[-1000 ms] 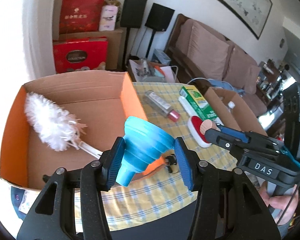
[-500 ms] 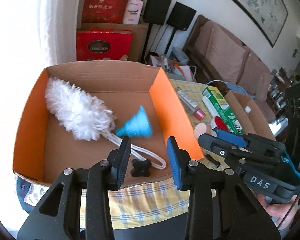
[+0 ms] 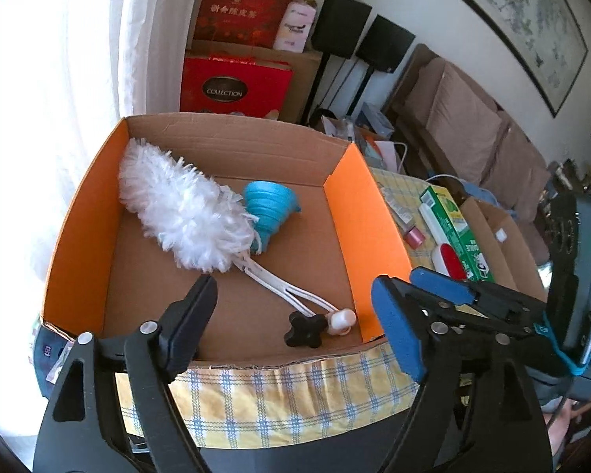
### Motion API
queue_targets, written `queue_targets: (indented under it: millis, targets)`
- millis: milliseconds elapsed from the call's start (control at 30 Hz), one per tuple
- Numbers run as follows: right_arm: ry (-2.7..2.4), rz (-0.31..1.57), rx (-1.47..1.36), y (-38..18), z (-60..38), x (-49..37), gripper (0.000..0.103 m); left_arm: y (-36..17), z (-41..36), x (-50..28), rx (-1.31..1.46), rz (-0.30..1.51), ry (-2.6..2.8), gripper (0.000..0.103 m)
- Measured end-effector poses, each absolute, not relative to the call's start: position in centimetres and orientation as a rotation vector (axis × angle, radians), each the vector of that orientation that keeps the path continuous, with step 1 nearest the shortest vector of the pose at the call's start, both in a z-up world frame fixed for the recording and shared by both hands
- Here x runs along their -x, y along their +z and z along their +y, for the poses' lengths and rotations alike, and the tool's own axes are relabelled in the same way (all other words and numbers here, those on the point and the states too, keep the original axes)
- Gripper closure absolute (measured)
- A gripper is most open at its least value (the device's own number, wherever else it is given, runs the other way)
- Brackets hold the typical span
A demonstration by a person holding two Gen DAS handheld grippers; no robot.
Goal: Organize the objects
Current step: 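Open both tools to drop the funnel and cork into the orange box, then move the right tool to the black lanyard clip and grasp its cord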
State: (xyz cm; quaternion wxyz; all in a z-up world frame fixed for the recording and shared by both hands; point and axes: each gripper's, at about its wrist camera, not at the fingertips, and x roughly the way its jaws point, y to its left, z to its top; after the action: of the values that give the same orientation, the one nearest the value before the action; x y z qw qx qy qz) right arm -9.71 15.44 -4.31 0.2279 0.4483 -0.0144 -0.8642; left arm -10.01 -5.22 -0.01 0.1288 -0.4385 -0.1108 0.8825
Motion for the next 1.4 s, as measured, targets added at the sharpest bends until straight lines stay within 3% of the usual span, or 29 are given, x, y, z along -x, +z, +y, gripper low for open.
queue_targets:
  millis: [67,200,400,1400]
  targets:
    - [-2.392,-0.039,-1.225,-3.9,15.8,9.5,0.058,0.0,-5.1,10.1,1.274,-0.328,2.561,0.019]
    - [-2.443,-0.032,-1.184,-2.8,16.9,9.0,0.037,0.5,-4.7,9.8,1.254,-0.322,2.568,0.012]
    - [-2.513,-0.044,-1.144,-1.3,19.4,8.7,0.016,1.2,-3.8,9.7,1.225,-0.318,2.562,0.0]
    - [-2.685,-0.057,-1.238,-3.4,32.0,7.4,0.014,0.7,6.7,8.7,1.183,-0.236,2.408,0.0]
